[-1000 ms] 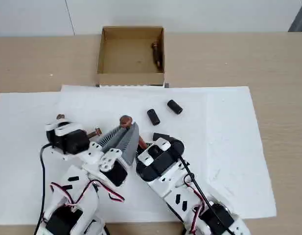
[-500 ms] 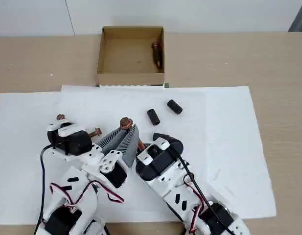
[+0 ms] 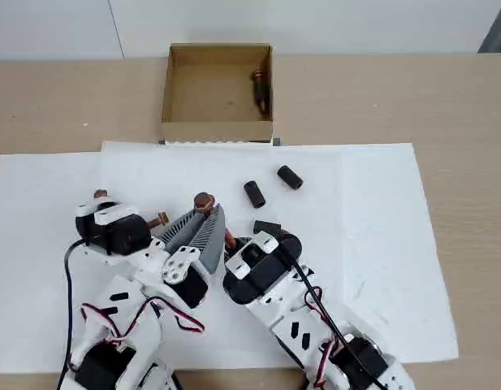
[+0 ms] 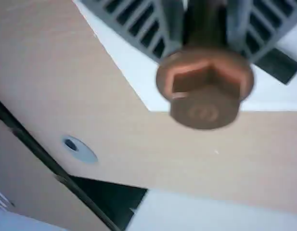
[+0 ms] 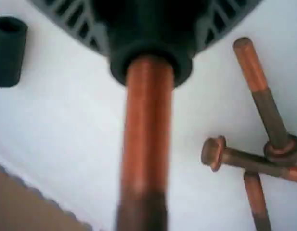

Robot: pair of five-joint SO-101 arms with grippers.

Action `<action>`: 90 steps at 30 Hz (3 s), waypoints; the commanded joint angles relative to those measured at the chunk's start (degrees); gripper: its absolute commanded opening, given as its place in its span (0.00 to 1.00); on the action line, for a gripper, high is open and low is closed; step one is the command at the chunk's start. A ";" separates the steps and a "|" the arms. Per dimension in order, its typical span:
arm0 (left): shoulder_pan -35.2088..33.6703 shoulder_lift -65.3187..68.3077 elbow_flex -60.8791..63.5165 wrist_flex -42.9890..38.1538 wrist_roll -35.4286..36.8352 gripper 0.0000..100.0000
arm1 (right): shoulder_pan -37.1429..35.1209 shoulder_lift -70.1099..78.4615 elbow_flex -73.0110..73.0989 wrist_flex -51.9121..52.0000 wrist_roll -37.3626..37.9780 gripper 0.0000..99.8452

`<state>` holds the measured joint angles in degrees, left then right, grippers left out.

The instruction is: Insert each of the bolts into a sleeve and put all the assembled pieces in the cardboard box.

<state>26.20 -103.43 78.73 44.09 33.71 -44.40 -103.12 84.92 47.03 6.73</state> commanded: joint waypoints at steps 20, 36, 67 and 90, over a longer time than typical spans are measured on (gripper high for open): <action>3.52 -0.53 -0.40 4.48 -0.26 0.01 | -0.22 -0.66 -0.97 -1.45 0.62 0.00; 12.75 -0.44 -0.40 16.26 -8.09 0.01 | -0.22 -0.66 -0.70 -1.45 0.62 0.00; 8.53 -0.53 -4.00 11.25 -19.52 0.09 | -0.22 -0.66 -0.70 -1.36 0.62 0.00; -2.73 -0.53 -4.09 11.25 -20.66 0.19 | 0.92 -0.66 0.35 -1.45 0.70 0.00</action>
<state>25.76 -103.43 76.18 57.19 14.46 -44.40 -103.12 86.51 47.03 6.90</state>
